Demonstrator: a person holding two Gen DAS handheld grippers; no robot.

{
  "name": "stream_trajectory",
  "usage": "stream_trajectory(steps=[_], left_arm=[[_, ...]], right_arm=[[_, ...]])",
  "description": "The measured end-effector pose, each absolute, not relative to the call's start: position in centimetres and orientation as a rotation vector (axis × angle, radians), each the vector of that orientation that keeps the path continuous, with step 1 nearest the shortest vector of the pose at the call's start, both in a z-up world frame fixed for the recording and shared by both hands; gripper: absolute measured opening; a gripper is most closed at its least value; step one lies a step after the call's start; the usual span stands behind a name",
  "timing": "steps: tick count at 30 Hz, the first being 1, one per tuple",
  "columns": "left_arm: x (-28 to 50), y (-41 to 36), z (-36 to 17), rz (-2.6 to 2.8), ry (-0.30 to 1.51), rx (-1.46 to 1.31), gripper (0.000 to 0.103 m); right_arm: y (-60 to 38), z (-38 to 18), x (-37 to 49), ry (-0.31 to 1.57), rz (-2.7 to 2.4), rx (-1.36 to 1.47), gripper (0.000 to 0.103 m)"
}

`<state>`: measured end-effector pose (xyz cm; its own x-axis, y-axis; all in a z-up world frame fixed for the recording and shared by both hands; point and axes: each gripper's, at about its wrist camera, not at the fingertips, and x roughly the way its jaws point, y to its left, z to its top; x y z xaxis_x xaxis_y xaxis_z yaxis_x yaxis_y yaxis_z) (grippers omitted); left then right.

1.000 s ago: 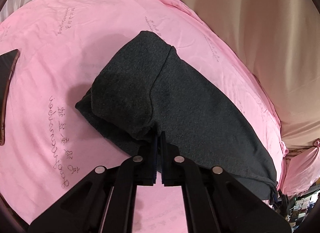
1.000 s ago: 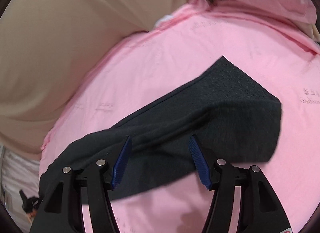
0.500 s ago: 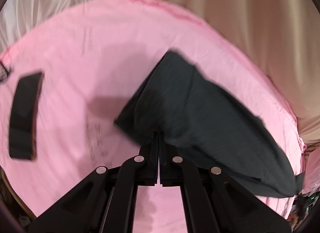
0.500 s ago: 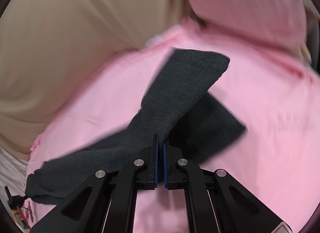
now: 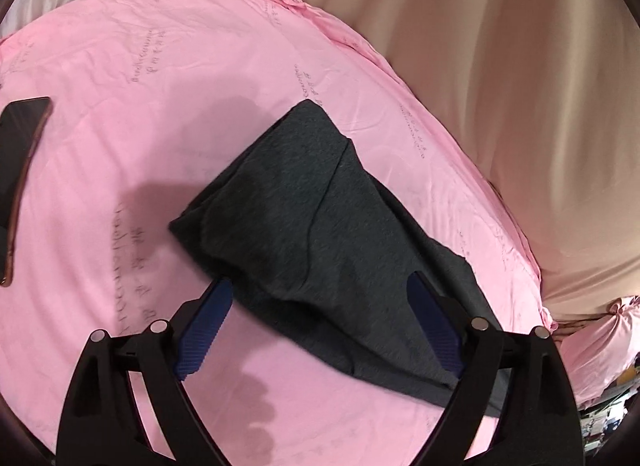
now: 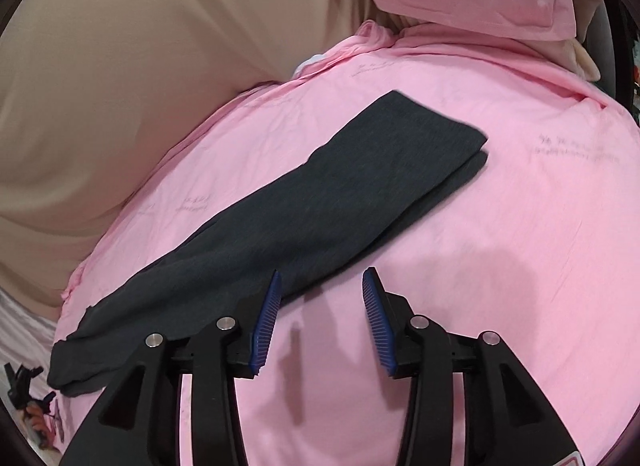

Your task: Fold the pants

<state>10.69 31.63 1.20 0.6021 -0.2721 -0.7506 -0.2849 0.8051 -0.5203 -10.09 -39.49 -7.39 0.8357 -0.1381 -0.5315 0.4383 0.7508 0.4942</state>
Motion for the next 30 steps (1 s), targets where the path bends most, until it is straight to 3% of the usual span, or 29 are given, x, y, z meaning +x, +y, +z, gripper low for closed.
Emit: stream_trajectory(steps=[2, 3, 4, 9, 15, 19, 24, 30], left_arm=[[11.8, 31.4, 1.1, -0.003, 0.972, -0.66, 0.064], [12.2, 31.3, 1.2, 0.016, 0.989, -0.637, 0.029], [12.6, 31.2, 1.3, 0.035, 0.995, -0.615, 0.011], [9.5, 31.6, 7.4, -0.083, 0.741, -0.599, 0.009], [9.1, 34.1, -1.6, 0.067, 1.023, -0.587, 0.009], [8.5, 34.1, -2.5, 0.056, 0.999, -0.6, 0.01], [9.2, 33.5, -2.6, 0.056, 1.004, -0.568, 0.011], [8.7, 33.2, -2.4, 0.037, 0.993, -0.517, 0.013]], right_arm=[[-38.0, -7.1, -10.2, 0.493, -0.315, 0.622, 0.043], [-37.4, -7.0, -10.1, 0.493, -0.318, 0.604, 0.045], [-36.9, -6.9, -9.9, 0.5, -0.319, 0.586, 0.046], [-35.6, -6.3, -9.8, 0.475, -0.3, 0.547, 0.046], [-35.4, -6.5, -9.6, 0.503, -0.301, 0.541, 0.046], [-32.5, -4.2, -8.1, 0.514, -0.205, 0.508, 0.047], [-22.7, 1.3, 0.7, 0.567, 0.1, 0.323, 0.058], [-8.2, 2.2, 15.0, 0.701, 0.314, 0.068, 0.058]])
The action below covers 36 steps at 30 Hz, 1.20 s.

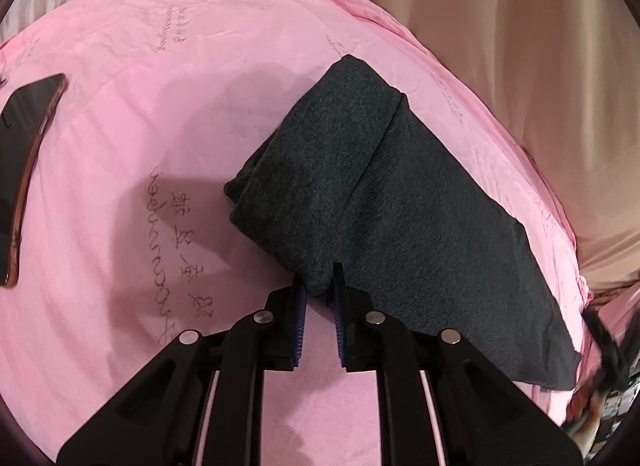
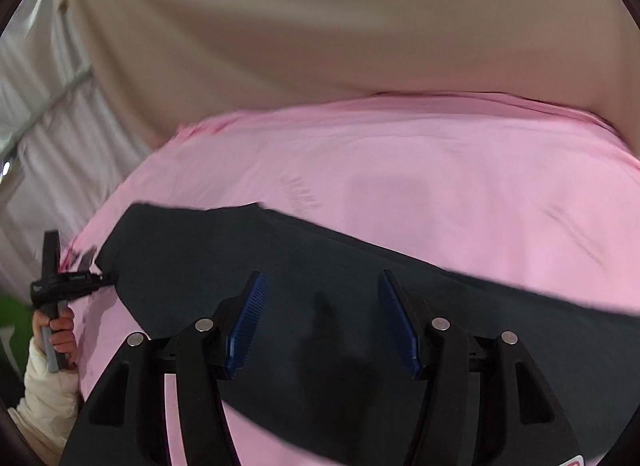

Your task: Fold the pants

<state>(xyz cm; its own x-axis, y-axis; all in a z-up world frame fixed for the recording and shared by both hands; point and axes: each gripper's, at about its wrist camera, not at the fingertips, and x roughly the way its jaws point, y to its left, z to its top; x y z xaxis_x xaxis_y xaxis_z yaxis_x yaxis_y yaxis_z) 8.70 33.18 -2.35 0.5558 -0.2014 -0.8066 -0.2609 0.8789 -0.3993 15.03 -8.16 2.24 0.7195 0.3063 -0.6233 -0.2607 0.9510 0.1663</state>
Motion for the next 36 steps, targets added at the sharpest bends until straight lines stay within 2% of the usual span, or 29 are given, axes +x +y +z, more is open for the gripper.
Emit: stream_trajectory(steps=[5, 6, 7, 8, 11, 13, 15, 20, 22, 25, 33, 36], left_arm=[[8.5, 31.9, -1.8, 0.058, 0.991, -0.376, 0.015], [8.5, 31.5, -1.7, 0.068, 0.988, -0.336, 0.016], [8.4, 31.3, -1.7, 0.078, 0.983, -0.311, 0.018], [8.2, 30.9, -1.5, 0.093, 0.971, -0.272, 0.019], [7.9, 30.2, -1.0, 0.158, 0.934, -0.159, 0.034], [8.0, 29.7, -1.0, 0.206, 0.917, -0.093, 0.048], [8.1, 29.5, -0.9, 0.249, 0.923, -0.066, 0.052], [6.5, 28.2, 1.1, 0.336, 0.887, -0.013, 0.054], [5.5, 27.0, 2.2, 0.364, 0.856, 0.021, 0.062], [5.2, 24.3, 3.2, 0.328, 0.841, 0.041, 0.066], [5.7, 15.7, 3.2, 0.218, 0.848, 0.15, 0.066], [5.7, 13.2, 3.0, 0.178, 0.851, 0.166, 0.066]], right_arm=[[-0.7, -0.2, 22.5, 0.77, 0.305, -0.119, 0.057], [0.1, -1.0, 23.6, 0.787, 0.295, -0.141, 0.05], [0.2, -1.5, 24.4, 0.797, 0.285, -0.158, 0.018], [0.5, -1.9, 25.1, 0.809, 0.272, -0.172, 0.002], [0.7, -1.2, 26.0, 0.753, 0.243, -0.141, 0.003], [0.3, -1.8, 27.1, 0.781, 0.161, -0.157, 0.002], [-0.4, -0.9, 26.1, 0.753, 0.163, -0.116, 0.003], [-1.1, 1.7, 20.2, 0.637, 0.092, -0.162, 0.005], [-1.9, 2.2, 18.5, 0.635, 0.086, -0.146, 0.005], [-2.9, 2.6, 16.5, 0.631, 0.07, -0.136, 0.006], [-6.1, 2.6, 12.6, 0.633, 0.033, -0.131, 0.015], [-8.0, 1.7, 12.1, 0.66, 0.021, -0.115, 0.015]])
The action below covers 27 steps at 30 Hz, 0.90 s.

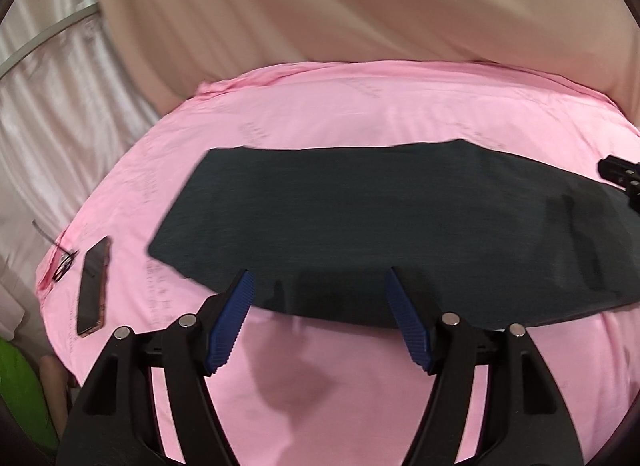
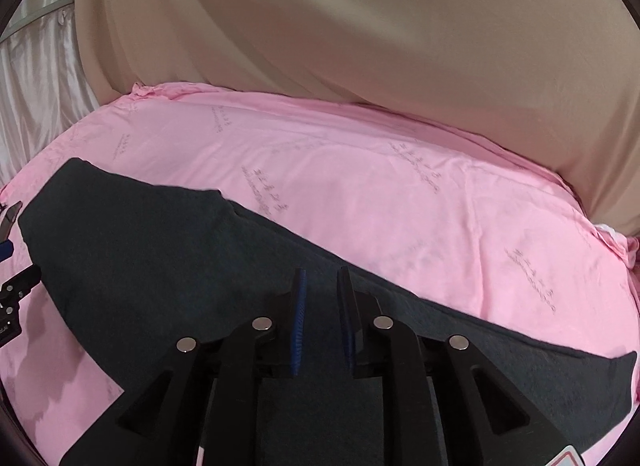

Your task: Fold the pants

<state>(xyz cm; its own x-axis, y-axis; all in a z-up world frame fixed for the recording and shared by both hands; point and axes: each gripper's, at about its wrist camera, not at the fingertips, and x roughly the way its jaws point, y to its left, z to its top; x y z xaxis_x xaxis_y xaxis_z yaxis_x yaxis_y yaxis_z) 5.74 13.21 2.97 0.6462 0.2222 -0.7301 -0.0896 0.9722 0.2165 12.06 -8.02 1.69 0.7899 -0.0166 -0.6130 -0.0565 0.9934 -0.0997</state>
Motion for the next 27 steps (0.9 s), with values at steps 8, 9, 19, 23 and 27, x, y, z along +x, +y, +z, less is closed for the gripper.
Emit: stream_trajectory(steps=[8, 9, 19, 23, 27], left_arm=[[5.3, 8.4, 2.9, 0.128, 0.84, 0.21, 0.074], [5.3, 8.0, 2.8, 0.133, 0.837, 0.222, 0.074], [6.1, 3.4, 1.3, 0.105, 0.869, 0.248, 0.077], [6.0, 0.9, 1.0, 0.085, 0.868, 0.275, 0.083], [6.4, -1.1, 0.6, 0.077, 0.873, 0.312, 0.083]], right_arm=[[-24.6, -2.5, 7.7, 0.775, -0.221, 0.047, 0.015], [-27.6, -2.5, 6.4, 0.773, -0.266, 0.092, 0.016], [-49.4, -0.5, -4.5, 0.663, -0.596, 0.368, 0.034], [-51.8, -1.0, -3.3, 0.685, -0.56, 0.373, 0.041], [-52.2, -1.0, -1.3, 0.696, -0.548, 0.307, 0.058]])
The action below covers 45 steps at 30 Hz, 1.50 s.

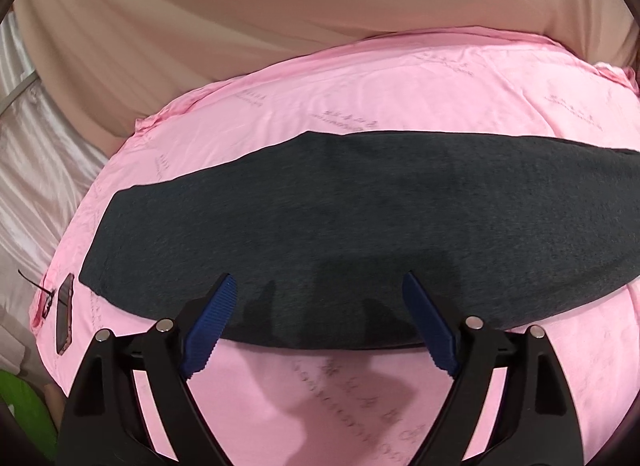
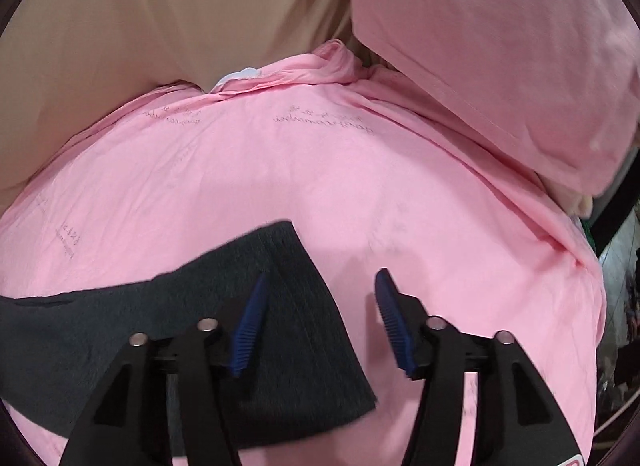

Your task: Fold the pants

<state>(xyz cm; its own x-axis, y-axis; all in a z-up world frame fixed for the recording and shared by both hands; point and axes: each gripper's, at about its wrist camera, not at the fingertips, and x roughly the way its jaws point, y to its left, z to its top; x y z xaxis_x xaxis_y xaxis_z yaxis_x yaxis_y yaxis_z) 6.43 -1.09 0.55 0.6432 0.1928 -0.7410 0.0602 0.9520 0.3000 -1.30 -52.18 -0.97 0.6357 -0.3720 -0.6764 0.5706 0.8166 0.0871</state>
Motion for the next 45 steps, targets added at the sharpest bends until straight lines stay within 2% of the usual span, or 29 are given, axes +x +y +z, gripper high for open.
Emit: stream_trajectory(steps=[3, 5, 6, 7, 14, 19, 22, 24, 26, 28, 29, 33, 41, 43, 44, 45], left_arm=[[6.7, -2.2, 0.3, 0.076, 0.879, 0.325, 0.083], [6.8, -2.8, 0.2, 0.078, 0.879, 0.332, 0.083], [6.9, -3.0, 0.1, 0.077, 0.881, 0.335, 0.083], [7.0, -3.3, 0.0, 0.078, 0.883, 0.337, 0.083], [7.4, -5.1, -0.4, 0.067, 0.891, 0.357, 0.083], [7.3, -5.8, -0.5, 0.065, 0.886, 0.368, 0.083], [7.4, -5.7, -0.5, 0.069, 0.888, 0.367, 0.084], [7.5, -5.4, -0.6, 0.075, 0.892, 0.361, 0.084], [7.4, -4.8, -0.5, 0.078, 0.894, 0.348, 0.084], [7.4, -4.5, -0.5, 0.081, 0.895, 0.338, 0.085], [7.3, -4.3, -0.5, 0.082, 0.895, 0.333, 0.086], [6.9, -4.5, -0.8, 0.066, 0.902, 0.324, 0.086], [5.5, -4.3, -0.6, 0.033, 0.89, 0.331, 0.087], [5.6, -3.6, -0.7, 0.041, 0.897, 0.318, 0.087], [5.8, -3.2, -0.8, 0.045, 0.903, 0.311, 0.087], [5.9, -2.7, -1.0, 0.051, 0.911, 0.297, 0.087]], right_arm=[[-52.4, -1.1, 0.2, 0.723, -0.558, 0.269, 0.058], [-52.6, -1.5, 1.0, 0.732, -0.553, 0.243, 0.044], [-52.4, -1.5, 1.2, 0.734, -0.54, 0.238, 0.028], [-52.2, -1.5, 1.4, 0.733, -0.535, 0.233, 0.021], [-51.1, -1.6, 2.2, 0.745, -0.557, 0.16, 0.012], [-52.1, -0.8, 0.6, 0.692, -0.586, 0.21, 0.004], [-54.7, -2.7, 0.0, 0.769, -0.61, 0.276, 0.005], [-55.3, -2.5, -2.6, 0.705, -0.567, 0.373, 0.009], [-55.1, -2.1, -5.7, 0.646, -0.557, 0.428, 0.023], [-54.6, -2.5, -8.5, 0.621, -0.532, 0.478, 0.041], [-54.4, -2.8, -9.3, 0.627, -0.513, 0.504, 0.044], [-52.9, -4.7, -10.3, 0.659, -0.486, 0.528, 0.044], [-51.3, -4.6, -8.1, 0.667, -0.447, 0.549, 0.051], [-50.7, -4.6, -8.3, 0.664, -0.463, 0.523, 0.048], [-50.6, -4.6, -8.3, 0.668, -0.466, 0.514, 0.043], [-50.6, -4.7, -8.3, 0.67, -0.456, 0.535, 0.015]])
